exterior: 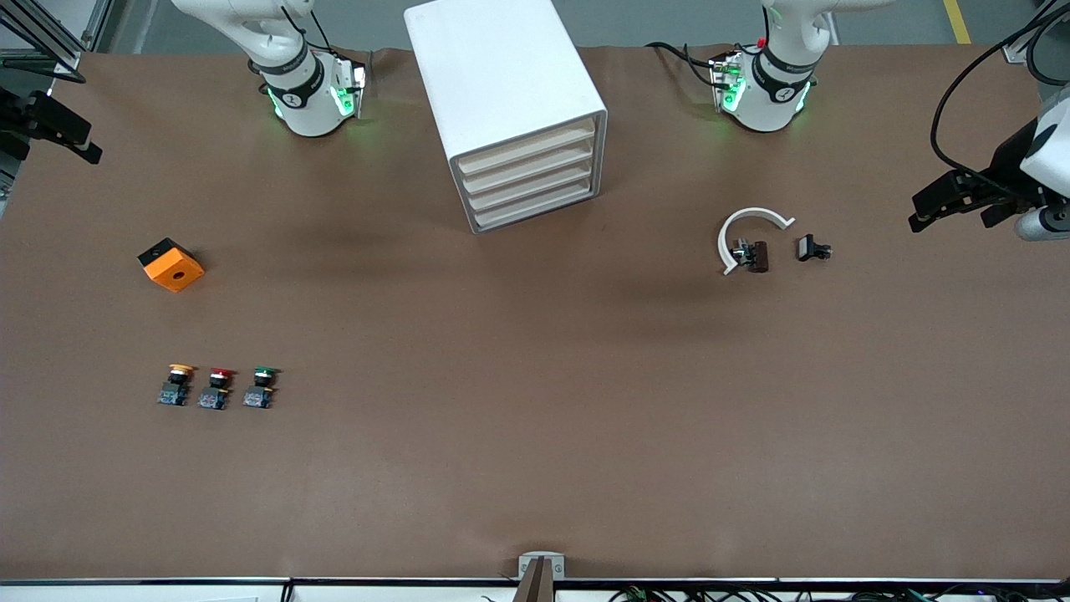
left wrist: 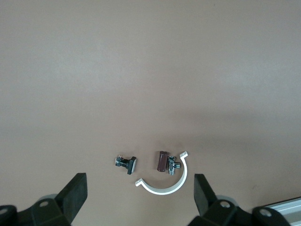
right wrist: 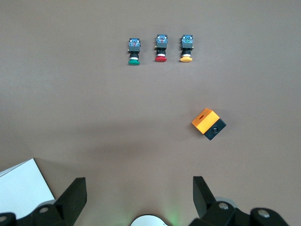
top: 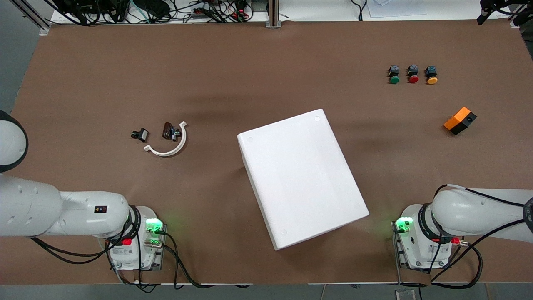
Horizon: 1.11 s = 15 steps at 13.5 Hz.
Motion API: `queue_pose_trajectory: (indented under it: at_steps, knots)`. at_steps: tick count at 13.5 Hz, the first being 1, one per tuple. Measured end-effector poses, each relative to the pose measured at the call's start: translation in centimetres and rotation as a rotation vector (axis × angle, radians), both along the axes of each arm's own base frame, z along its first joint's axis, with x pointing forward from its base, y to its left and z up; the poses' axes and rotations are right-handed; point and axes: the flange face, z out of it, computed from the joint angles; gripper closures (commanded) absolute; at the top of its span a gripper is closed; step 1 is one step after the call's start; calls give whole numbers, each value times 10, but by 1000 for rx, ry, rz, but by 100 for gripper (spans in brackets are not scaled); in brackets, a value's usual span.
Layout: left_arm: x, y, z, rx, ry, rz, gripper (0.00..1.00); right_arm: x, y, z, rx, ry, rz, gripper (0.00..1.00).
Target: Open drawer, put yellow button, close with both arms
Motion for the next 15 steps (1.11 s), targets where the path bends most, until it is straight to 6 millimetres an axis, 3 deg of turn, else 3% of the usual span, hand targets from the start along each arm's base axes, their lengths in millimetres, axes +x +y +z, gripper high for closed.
queue_pose_trajectory:
  at_steps: [9,12,15]
  knots:
    - [-1,-2,-7,1,37,-4,0,1,6,0,0,0,13,0]
    - [11,-5,-33,1,86,-10,0,1,6,0,0,0,13,0]
    - [37,-14,-71,-13,143,-21,0,1,6,0,0,0,13,0]
